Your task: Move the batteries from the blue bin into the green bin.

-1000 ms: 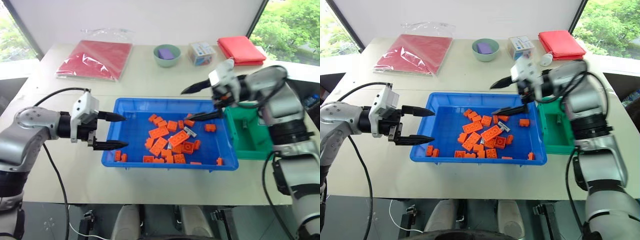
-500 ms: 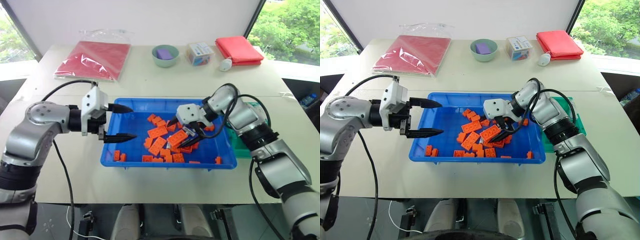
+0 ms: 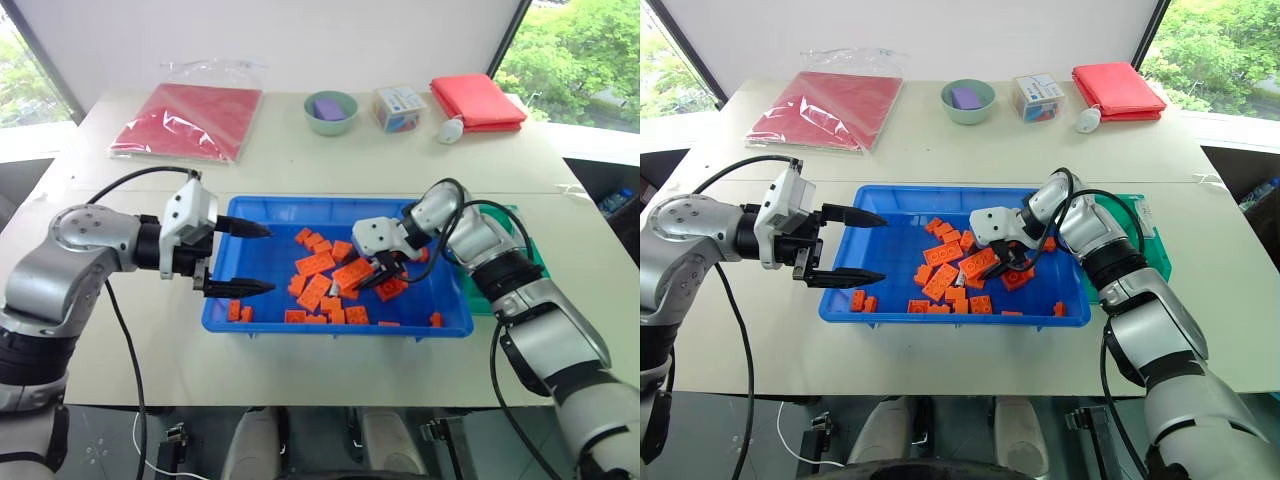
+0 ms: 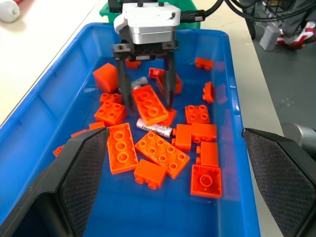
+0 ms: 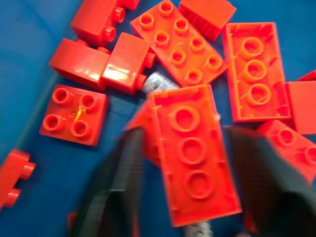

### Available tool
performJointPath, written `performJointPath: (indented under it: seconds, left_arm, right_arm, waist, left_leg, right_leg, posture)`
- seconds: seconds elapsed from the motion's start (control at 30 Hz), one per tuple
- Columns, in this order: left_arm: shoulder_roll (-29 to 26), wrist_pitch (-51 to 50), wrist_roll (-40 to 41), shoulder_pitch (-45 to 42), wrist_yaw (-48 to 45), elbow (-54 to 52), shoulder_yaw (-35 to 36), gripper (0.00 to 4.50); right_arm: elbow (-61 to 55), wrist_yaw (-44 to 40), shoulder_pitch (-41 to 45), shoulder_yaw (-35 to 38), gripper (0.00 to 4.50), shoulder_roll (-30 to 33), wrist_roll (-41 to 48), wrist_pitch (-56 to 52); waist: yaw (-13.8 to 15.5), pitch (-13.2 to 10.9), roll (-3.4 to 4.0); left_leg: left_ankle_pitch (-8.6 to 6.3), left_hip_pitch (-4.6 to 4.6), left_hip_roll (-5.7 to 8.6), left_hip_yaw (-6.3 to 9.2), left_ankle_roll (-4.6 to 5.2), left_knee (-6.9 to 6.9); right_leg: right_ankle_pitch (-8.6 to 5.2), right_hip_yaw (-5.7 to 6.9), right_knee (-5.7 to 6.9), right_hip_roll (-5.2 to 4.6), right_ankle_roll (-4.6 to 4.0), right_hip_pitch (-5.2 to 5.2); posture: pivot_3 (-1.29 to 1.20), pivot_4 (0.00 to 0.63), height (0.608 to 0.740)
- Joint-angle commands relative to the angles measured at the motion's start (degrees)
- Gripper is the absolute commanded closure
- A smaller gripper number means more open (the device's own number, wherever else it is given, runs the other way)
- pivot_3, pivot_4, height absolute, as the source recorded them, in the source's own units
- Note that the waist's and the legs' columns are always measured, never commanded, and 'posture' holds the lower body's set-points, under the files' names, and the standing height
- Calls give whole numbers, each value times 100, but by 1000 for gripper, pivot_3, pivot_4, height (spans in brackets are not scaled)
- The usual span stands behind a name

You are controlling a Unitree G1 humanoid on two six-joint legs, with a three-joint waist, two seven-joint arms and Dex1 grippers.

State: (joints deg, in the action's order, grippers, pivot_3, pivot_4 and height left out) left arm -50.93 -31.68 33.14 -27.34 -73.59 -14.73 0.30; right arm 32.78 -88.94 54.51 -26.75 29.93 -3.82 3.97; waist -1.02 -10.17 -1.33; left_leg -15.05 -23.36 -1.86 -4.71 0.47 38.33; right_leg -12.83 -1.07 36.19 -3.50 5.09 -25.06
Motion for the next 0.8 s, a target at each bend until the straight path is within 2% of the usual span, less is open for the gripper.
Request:
performJointPath:
  seconds: [0.03, 0.2, 0.33, 0.5, 0.6, 0.7, 0.8]
  left_arm:
    - [-31, 134, -22, -18, -40, -64, 54, 0]
    - [-9, 220, -85, -18, -34, -40, 7, 0]
    - [34, 241, -113, -70, -17, -12, -21, 0]
    - [94, 223, -115, -105, 39, -53, -35, 0]
    - [95, 216, -108, -88, 50, -75, -21, 0]
    - [81, 230, -114, -58, 47, -71, -8, 0]
    - [79, 227, -115, -58, 48, -57, -5, 0]
  right_arm:
    - [-296, -128, 48, 239, 3387, -63, 280, -345]
    - [-644, -178, 371, 550, 3387, -350, 785, -1318]
    - [-683, 390, 571, 646, 3387, -1000, 877, -1750]
    - [-736, 1078, 470, 323, 3387, -1684, 544, -1853]
    - [-835, 1340, 417, 228, 1923, -1857, 465, -2092]
    - [-1096, 1555, 360, 207, 434, -1754, 357, -2349]
    - [-1716, 1385, 130, 173, 434, -1295, 366, -2735]
  waist:
    - [1, 0, 0]
    - [-5, -1, 1]
    - [-17, 0, 1]
    - [12, 0, 0]
    - [27, 0, 0]
    - [23, 0, 0]
    - [25, 0, 0]
  left_leg:
    - [0, 0, 0, 0, 0, 0]
    - [0, -3, -1, 2, 0, -2]
    - [0, -3, -2, 2, 0, -3]
    - [0, -8, -2, 4, -1, -7]
    - [1, -10, 1, 2, -3, -5]
    - [2, -11, 3, 2, -3, -4]
    - [2, -11, 2, 5, -3, -5]
  right_leg:
    - [1, 0, 0, 0, 1, 0]
    - [7, 0, 2, 2, 13, -5]
    - [7, 1, 3, 3, 13, -7]
    - [7, 3, 3, 3, 13, -12]
    - [7, 3, 3, -5, 13, -11]
    - [7, 3, 2, -7, 12, -10]
    - [7, 5, 2, -5, 12, -11]
  posture:
    - [0, 150, 736]
    - [0, 150, 736]
    - [0, 150, 736]
    - [0, 150, 736]
    - [0, 150, 736]
    - [0, 150, 736]
    - [0, 150, 736]
